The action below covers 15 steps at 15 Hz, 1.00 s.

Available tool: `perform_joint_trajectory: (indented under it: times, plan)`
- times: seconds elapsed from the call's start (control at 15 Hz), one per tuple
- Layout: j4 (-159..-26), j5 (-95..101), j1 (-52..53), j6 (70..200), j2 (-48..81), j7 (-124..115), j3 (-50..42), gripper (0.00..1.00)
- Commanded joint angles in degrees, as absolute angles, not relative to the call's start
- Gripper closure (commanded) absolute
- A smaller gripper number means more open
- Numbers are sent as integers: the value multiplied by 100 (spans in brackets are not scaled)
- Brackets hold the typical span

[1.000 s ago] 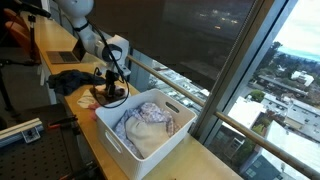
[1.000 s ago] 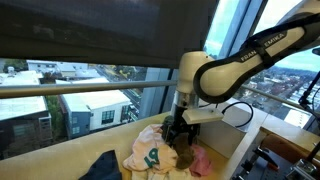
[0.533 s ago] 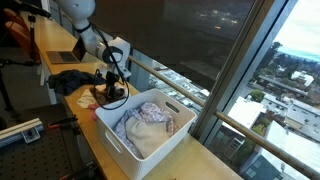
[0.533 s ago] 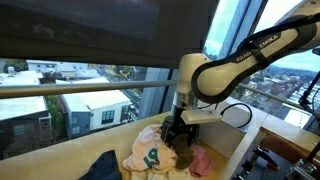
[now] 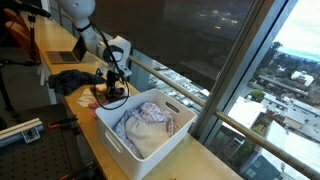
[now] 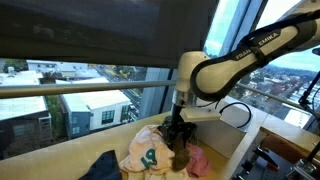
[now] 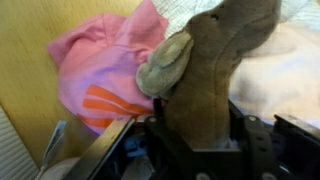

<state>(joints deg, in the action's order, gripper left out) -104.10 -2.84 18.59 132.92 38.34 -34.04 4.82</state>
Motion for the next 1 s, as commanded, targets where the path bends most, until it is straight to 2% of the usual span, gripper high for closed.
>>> perform_joint_trajectory:
  times: [0.0, 0.27, 0.67, 0.93]
  plan:
    - [-10329, -362, 1920, 13250, 3803, -3290, 505, 73]
    - [-10444, -347, 1931, 13260, 3640, -3282, 491, 98]
    - [-10567, -307, 1968, 13221, 3292, -3331, 483, 96]
    - [-10895, -167, 1997, 13119, 2347, -3461, 407, 96]
